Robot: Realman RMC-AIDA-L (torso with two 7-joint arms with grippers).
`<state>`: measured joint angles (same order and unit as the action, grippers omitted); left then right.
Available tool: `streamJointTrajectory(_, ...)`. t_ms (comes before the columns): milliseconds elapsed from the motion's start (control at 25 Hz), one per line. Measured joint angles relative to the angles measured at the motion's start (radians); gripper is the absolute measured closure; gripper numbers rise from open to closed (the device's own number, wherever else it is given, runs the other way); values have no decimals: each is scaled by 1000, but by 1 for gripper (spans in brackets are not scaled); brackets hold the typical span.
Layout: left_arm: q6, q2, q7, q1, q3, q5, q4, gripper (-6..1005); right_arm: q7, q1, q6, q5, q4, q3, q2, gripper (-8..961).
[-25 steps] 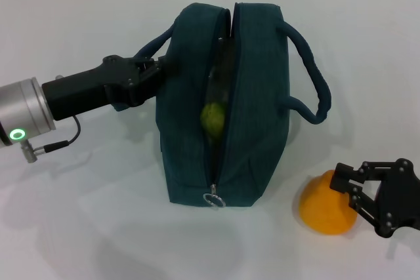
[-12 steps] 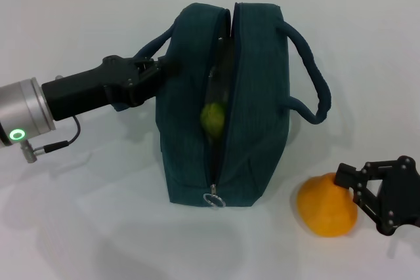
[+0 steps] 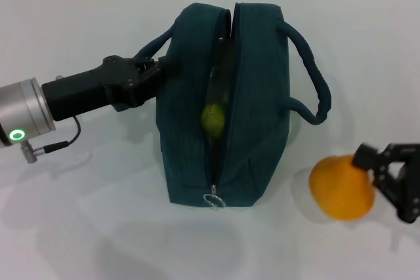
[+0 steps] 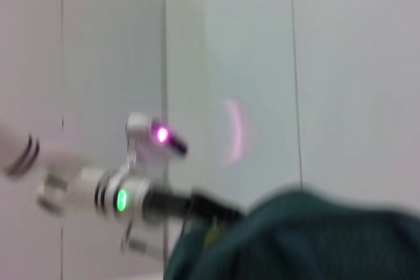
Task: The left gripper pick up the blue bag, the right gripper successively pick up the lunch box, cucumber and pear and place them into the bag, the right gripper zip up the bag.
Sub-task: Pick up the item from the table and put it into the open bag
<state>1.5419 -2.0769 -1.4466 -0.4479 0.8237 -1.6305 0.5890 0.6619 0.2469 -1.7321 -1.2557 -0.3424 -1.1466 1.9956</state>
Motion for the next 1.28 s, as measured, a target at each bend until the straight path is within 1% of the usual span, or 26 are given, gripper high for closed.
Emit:
streamJointTrajectory(200, 15, 0, 3, 3, 0, 7, 3, 958, 31, 13, -166, 2, -2, 109, 2, 918)
streamJointTrajectory(280, 39, 0, 15, 3, -4, 12, 2, 958, 83, 31, -218, 7, -5, 155, 3, 919)
streamJointTrajectory(360, 65, 1, 24, 4, -5, 22, 0, 958, 137, 62, -231, 13, -6, 181, 2, 919)
streamJointTrajectory(480, 97, 1, 26, 6, -6, 33, 0, 959, 168, 114, -226, 23, -4, 186, 3, 918)
streamJointTrajectory(520, 103, 1, 26, 4, -6, 36, 0, 959, 179, 138, -224, 31, -4, 186, 6, 918)
streamJointTrajectory(560, 104, 1, 26, 4, -6, 36, 0, 959, 179, 138, -224, 31, -4, 186, 6, 918)
streamJointTrajectory(600, 106, 1, 27, 3, -6, 39, 0, 959, 200, 161, -218, 44, -5, 186, 10, 918)
streamJointTrajectory(640, 107, 1, 28, 3, -6, 42, 0, 959, 248, 209, -197, 75, -7, 187, 14, 918)
streamJointTrajectory(800, 110, 1, 40, 2, -3, 48, 0, 959, 328, 300, -154, 111, -7, 186, 17, 919)
streamJointTrajectory(920, 110, -1, 42, 2, -1, 49, 0, 959, 370, 386, -126, 118, -8, 182, 18, 919)
streamJointTrajectory(960, 110, -1, 42, 1, -1, 49, 0, 959, 370, 386, -126, 118, -8, 182, 18, 919)
streamJointTrajectory(1000, 110, -2, 43, 0, 0, 49, 0, 959, 398, 446, -88, 118, -7, 180, 18, 919)
streamJointTrajectory(1040, 110, -2, 43, -2, 0, 49, 0, 959, 412, 474, -62, 118, -7, 178, 18, 919)
streamJointTrajectory(1120, 110, -3, 43, -8, 0, 49, -5, 959, 429, 513, -13, 115, -8, 169, 18, 919)
streamJointTrajectory(1160, 110, -4, 44, -12, 0, 49, -8, 959, 432, 519, -2, 113, -8, 165, 18, 919)
streamJointTrajectory(1280, 110, -5, 52, -23, 0, 49, -18, 958, 445, 549, 57, 110, -23, 107, 17, 918)
